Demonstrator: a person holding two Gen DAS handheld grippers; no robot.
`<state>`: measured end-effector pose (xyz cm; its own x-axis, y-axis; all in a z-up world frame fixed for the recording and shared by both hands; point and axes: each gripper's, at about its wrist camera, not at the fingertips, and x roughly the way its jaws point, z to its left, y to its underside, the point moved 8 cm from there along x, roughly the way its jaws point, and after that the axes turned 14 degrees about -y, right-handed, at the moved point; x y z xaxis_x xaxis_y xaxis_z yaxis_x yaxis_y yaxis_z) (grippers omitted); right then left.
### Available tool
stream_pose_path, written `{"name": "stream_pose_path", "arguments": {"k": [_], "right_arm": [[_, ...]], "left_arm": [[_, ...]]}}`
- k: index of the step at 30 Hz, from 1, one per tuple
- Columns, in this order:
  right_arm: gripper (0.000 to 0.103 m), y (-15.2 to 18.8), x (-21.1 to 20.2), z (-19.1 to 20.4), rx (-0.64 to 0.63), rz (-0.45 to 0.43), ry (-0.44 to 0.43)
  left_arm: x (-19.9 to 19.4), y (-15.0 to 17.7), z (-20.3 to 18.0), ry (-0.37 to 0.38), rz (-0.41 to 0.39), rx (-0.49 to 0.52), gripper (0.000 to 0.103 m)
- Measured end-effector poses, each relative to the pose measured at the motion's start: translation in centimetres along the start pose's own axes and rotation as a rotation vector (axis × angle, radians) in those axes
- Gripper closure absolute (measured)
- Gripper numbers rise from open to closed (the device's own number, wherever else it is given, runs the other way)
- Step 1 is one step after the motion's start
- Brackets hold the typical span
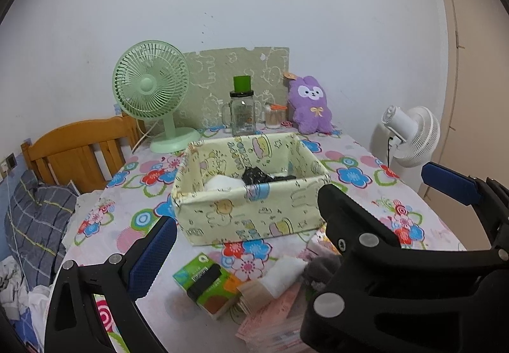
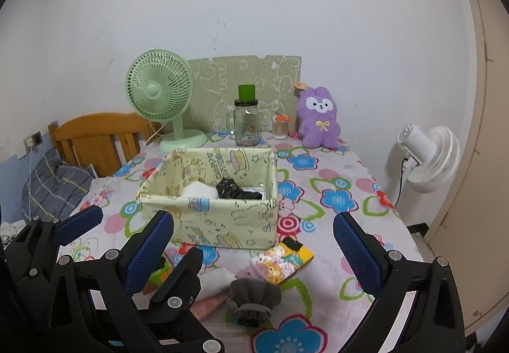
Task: Organize soft objects
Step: 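Withdraw both tools from the basket toward the remaining items, then grasp the gray drawstring pouch with the right tool while the left tool grasps a clear plastic bag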
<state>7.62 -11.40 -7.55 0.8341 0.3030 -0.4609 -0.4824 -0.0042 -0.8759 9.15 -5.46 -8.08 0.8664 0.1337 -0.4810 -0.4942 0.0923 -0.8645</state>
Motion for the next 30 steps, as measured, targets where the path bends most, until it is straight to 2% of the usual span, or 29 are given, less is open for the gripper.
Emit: {"name": "stream_pose_path", "arguments": {"k": [17, 30], "right_arm": [[0.001, 3.9, 0.0, -0.8, 0.025, 0.022, 0.006], [0.001, 7.7, 1.1, -1.9, 0.062, 0.083, 0.028]], "left_arm": [[0.5, 3.6, -1.7, 0.054, 0.034, 0.061, 0.0], [2.1, 6.8, -2.7, 0.046, 0.091, 0.113, 0.0]]}}
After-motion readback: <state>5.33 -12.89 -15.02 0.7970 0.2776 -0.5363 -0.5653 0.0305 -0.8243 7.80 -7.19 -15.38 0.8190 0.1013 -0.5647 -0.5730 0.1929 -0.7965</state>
